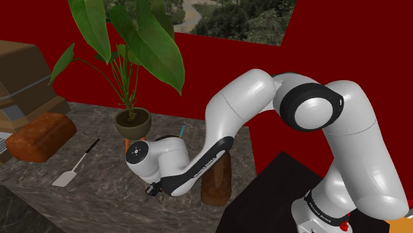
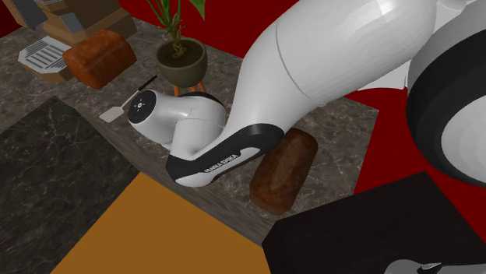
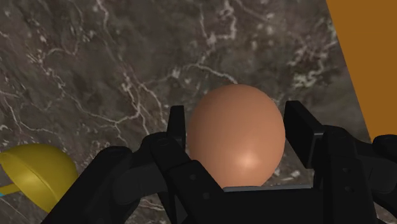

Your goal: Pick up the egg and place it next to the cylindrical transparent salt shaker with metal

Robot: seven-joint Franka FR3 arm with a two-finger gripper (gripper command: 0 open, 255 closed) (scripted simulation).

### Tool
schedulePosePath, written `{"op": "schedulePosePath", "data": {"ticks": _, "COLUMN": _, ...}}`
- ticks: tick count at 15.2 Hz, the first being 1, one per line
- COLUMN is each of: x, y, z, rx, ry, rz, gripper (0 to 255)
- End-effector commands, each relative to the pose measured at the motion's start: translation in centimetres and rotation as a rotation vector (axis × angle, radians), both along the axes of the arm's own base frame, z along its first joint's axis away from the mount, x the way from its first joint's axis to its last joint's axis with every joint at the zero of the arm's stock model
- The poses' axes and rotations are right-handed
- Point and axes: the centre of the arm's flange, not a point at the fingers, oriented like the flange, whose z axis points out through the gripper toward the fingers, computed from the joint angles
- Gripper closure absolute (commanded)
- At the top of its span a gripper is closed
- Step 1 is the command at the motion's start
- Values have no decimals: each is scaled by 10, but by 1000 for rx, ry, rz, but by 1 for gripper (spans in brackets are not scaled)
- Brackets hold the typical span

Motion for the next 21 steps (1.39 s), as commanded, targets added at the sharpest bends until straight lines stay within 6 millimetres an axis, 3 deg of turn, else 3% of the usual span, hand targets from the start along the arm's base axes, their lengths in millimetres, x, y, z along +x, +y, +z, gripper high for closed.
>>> {"op": "schedulePosePath", "data": {"ticks": 1, "x": 0, "y": -1, "z": 11, "rx": 0, "ry": 0, "rz": 0, "gripper": 255}}
{"op": "schedulePosePath", "data": {"ticks": 21, "x": 0, "y": -1, "z": 117, "rx": 0, "ry": 0, "rz": 0, "gripper": 255}}
